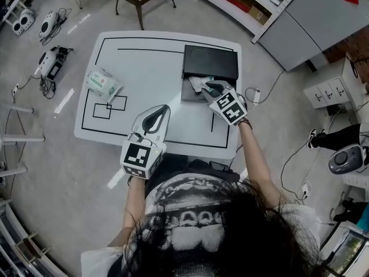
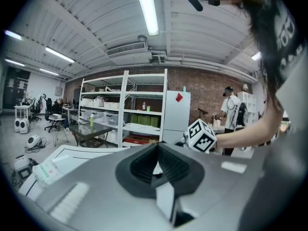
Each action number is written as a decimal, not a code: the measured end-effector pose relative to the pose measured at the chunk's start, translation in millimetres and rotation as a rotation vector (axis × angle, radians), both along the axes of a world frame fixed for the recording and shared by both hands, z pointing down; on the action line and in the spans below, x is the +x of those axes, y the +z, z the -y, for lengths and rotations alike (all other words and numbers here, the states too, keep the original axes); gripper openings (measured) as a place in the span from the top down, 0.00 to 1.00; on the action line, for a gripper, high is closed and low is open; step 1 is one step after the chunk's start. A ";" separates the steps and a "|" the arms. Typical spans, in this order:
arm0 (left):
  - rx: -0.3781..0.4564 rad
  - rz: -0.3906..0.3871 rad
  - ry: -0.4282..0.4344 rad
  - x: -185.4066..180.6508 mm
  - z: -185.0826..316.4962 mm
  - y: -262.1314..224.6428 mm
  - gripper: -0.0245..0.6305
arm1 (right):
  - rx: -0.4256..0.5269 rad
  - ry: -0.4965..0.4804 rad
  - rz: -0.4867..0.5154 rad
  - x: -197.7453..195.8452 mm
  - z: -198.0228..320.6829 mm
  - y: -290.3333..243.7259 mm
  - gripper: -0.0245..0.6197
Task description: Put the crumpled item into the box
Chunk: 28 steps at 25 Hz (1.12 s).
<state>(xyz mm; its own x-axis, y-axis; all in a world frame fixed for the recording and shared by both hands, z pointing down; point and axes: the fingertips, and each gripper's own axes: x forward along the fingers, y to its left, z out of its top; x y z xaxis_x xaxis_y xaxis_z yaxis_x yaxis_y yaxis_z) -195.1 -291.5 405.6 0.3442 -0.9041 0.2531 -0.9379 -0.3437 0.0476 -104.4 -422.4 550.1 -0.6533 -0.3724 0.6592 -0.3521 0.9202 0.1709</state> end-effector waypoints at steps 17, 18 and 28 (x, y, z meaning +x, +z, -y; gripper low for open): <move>0.009 0.032 0.043 54.1 -15.4 -10.4 0.96 | 0.095 0.071 0.310 47.5 -78.7 -104.1 0.85; 0.011 0.034 0.045 58.2 -17.6 -11.3 0.96 | 0.094 0.075 0.319 52.5 -84.3 -106.3 0.85; 0.006 0.049 0.047 103.5 -52.2 -8.8 0.96 | 0.073 0.093 0.356 108.1 -147.2 -103.4 0.85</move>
